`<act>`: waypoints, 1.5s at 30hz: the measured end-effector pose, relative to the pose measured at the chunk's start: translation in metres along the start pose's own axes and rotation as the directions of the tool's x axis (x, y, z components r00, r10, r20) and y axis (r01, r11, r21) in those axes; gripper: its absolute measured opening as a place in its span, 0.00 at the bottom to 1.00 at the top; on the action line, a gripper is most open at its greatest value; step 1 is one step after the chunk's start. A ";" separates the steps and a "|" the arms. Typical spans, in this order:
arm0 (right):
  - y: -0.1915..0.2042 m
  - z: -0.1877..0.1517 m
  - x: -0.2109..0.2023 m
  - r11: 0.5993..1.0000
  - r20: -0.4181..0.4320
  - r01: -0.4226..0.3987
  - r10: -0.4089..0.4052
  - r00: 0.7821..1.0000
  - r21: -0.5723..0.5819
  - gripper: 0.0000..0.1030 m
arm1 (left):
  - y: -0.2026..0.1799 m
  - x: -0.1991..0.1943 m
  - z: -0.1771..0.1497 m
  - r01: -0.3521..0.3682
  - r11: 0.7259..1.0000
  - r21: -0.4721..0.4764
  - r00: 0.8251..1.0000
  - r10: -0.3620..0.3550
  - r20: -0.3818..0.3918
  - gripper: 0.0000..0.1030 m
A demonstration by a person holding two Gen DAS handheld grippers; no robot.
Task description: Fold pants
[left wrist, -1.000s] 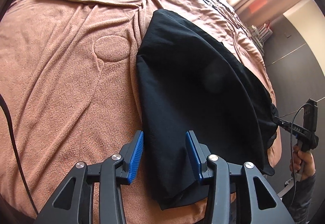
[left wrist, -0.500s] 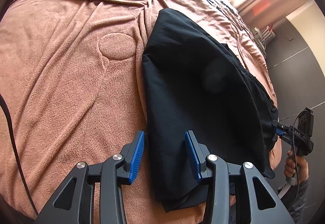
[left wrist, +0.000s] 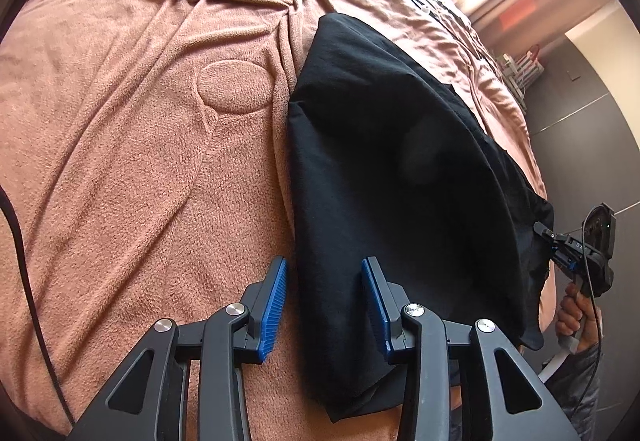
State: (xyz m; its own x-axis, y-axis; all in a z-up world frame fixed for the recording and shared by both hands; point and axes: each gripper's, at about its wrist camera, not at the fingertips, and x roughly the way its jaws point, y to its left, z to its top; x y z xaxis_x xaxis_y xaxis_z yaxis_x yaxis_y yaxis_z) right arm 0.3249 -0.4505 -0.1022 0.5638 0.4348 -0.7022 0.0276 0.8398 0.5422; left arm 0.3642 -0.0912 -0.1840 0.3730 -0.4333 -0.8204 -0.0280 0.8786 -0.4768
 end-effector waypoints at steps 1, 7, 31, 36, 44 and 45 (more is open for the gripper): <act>0.003 0.000 -0.005 1.000 0.011 0.012 -0.012 1.000 -0.015 0.04 | 0.000 0.000 0.000 0.001 1.000 -0.002 1.000 -0.001 -0.001 0.39; 0.016 0.012 -0.036 0.983 0.072 0.147 -0.140 0.988 -0.108 0.03 | -0.003 0.001 -0.001 0.006 1.000 0.007 1.000 -0.006 -0.006 0.39; 0.082 0.074 0.013 0.727 0.149 0.584 -0.574 0.806 -0.360 0.03 | -0.008 0.006 0.002 0.016 1.000 0.022 1.000 -0.015 -0.022 0.39; 0.075 0.069 0.020 0.650 0.214 0.677 -0.648 0.731 -0.346 0.28 | -0.011 0.007 0.001 0.017 1.000 0.024 1.000 -0.016 -0.024 0.39; 0.047 0.042 -0.033 0.838 0.164 0.519 -0.495 0.853 -0.172 0.44 | -0.013 -0.002 -0.004 0.034 0.999 0.029 0.999 -0.033 -0.016 0.39; 0.042 0.036 -0.039 0.854 0.157 0.497 -0.476 0.865 -0.153 0.44 | -0.014 -0.003 -0.005 0.035 0.999 0.033 0.999 -0.034 -0.017 0.39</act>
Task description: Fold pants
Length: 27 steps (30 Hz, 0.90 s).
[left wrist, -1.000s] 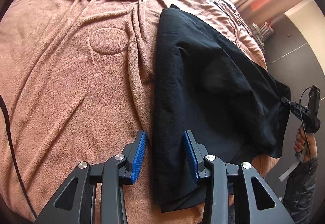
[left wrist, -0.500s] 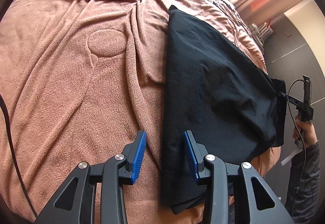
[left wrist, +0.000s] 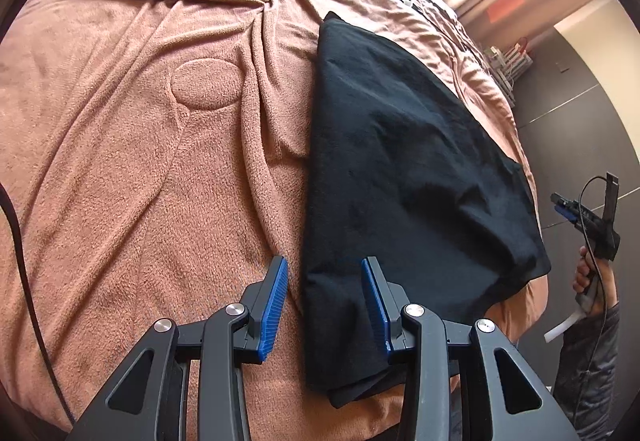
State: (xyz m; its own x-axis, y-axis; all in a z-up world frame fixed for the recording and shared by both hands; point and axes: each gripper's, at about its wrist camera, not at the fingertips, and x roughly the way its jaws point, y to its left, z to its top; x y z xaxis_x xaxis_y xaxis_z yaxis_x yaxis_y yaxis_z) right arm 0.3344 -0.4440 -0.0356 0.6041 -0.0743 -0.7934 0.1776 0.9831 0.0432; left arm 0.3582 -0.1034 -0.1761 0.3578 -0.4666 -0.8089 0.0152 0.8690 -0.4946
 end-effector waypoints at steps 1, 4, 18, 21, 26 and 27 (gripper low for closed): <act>-0.005 -0.007 -0.004 1.000 -0.001 -0.022 0.022 1.000 0.019 0.44 | -0.001 -0.001 -0.002 0.002 1.000 0.004 1.000 -0.002 -0.001 0.39; -0.018 -0.032 -0.012 0.995 -0.006 -0.075 0.075 0.997 0.073 0.44 | -0.004 -0.004 -0.006 0.000 1.000 0.013 1.000 0.000 -0.003 0.40; -0.074 -0.113 -0.038 0.935 0.040 -0.225 0.223 0.974 0.275 0.44 | -0.013 -0.017 -0.041 -0.061 0.994 0.090 0.998 0.063 -0.022 0.48; -0.078 -0.123 -0.039 0.914 0.054 -0.258 0.254 0.966 0.315 0.44 | -0.018 -0.016 -0.051 -0.078 0.989 0.123 0.996 0.081 -0.022 0.54; -0.087 -0.138 -0.036 0.868 0.071 -0.319 0.316 0.946 0.382 0.44 | -0.024 -0.011 -0.065 -0.100 0.981 0.168 0.994 0.107 -0.033 0.55; -0.087 -0.141 -0.035 0.858 0.076 -0.330 0.327 0.942 0.395 0.44 | -0.024 -0.010 -0.066 -0.106 0.979 0.173 0.993 0.114 -0.034 0.55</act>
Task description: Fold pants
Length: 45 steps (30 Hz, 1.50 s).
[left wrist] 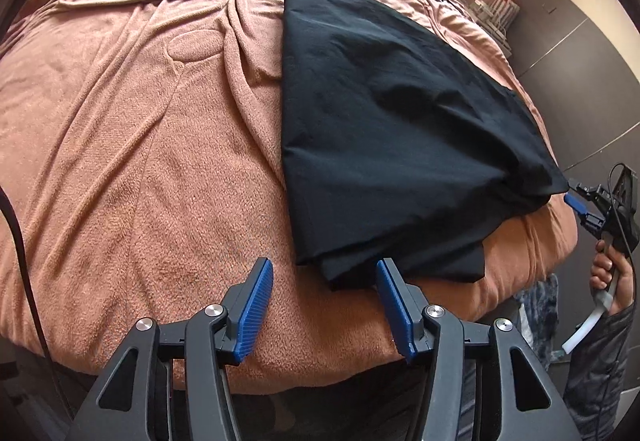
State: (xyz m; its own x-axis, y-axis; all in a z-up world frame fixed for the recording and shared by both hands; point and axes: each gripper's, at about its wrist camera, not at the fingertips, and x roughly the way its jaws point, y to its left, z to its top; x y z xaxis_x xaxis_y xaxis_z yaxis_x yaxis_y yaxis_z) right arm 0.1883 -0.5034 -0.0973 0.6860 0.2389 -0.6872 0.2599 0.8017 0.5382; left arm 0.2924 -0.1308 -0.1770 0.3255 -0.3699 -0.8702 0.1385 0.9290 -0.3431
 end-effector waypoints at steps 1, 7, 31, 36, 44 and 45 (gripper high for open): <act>-0.002 -0.001 0.001 1.000 -0.003 -0.014 0.014 1.000 0.013 0.44 | -0.001 0.001 -0.001 -0.009 1.000 0.005 1.000 0.009 -0.002 0.55; -0.012 -0.005 0.019 0.994 -0.003 -0.070 0.070 0.998 0.086 0.44 | -0.012 0.006 -0.003 -0.091 0.993 0.072 0.996 0.090 0.022 0.55; -0.012 0.003 0.011 0.996 0.041 -0.020 0.016 0.999 0.083 0.07 | 0.000 0.005 -0.004 -0.253 0.958 0.136 0.966 0.243 0.090 0.42; -0.017 -0.001 0.019 0.994 -0.003 -0.020 0.020 1.000 0.108 0.26 | -0.002 -0.012 -0.012 -0.214 0.962 0.168 0.976 0.203 0.081 0.42; -0.019 -0.018 0.015 0.988 0.014 -0.096 0.095 0.995 0.118 0.56 | 0.006 -0.039 0.002 -0.086 0.990 0.111 0.991 0.073 0.114 0.42; -0.020 -0.020 0.018 0.987 0.012 -0.107 0.106 0.994 0.119 0.56 | 0.007 -0.039 0.006 -0.080 0.992 0.102 0.991 0.068 0.119 0.42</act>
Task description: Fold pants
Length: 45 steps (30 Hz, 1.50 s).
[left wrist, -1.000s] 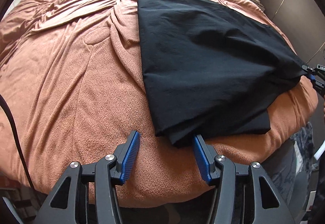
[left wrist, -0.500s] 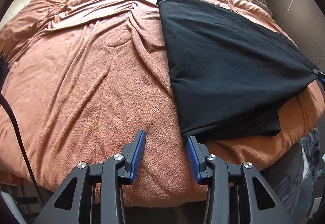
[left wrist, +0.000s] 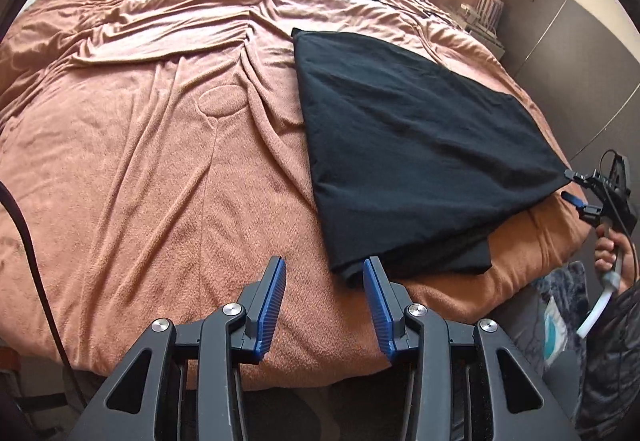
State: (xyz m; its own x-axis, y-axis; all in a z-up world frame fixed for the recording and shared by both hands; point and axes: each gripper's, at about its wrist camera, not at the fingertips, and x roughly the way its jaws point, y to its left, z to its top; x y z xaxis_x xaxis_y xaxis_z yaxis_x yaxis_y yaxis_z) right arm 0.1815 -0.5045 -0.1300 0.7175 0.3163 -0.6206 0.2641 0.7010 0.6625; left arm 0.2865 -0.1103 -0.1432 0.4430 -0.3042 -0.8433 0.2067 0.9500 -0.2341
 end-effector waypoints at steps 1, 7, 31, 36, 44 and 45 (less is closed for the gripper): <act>-0.002 -0.002 0.003 1.000 -0.004 -0.010 0.010 1.000 0.002 0.56 | 0.002 0.001 0.004 0.007 1.000 -0.011 1.000 -0.007 0.006 0.42; -0.007 -0.004 0.019 0.999 -0.021 -0.043 0.044 0.999 0.027 0.56 | 0.015 0.019 0.024 0.076 0.992 -0.103 0.997 -0.075 0.011 0.42; -0.019 -0.003 0.046 0.989 0.044 -0.096 0.091 0.995 0.110 0.56 | 0.036 0.098 0.077 0.268 0.929 -0.256 0.956 -0.290 -0.048 0.42; -0.023 -0.011 0.046 0.983 0.071 -0.108 0.099 0.993 0.148 0.41 | 0.042 0.106 0.086 0.333 0.890 -0.313 0.931 -0.362 -0.038 0.42; -0.025 -0.018 0.048 0.979 0.071 -0.130 0.120 0.990 0.155 0.36 | 0.044 0.103 0.076 0.364 0.868 -0.337 0.915 -0.401 -0.044 0.31; -0.025 -0.018 0.048 0.980 0.074 -0.129 0.119 0.990 0.153 0.34 | 0.042 0.102 0.075 0.344 0.881 -0.326 0.924 -0.379 -0.049 0.20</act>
State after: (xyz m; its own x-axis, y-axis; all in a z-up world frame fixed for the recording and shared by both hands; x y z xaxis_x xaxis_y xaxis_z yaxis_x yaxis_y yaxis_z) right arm 0.1971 -0.4953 -0.1838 0.7897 0.3492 -0.5044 0.2642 0.5483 0.7934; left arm 0.4055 -0.1064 -0.2032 0.2884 -0.6379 -0.7141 0.0504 0.7548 -0.6540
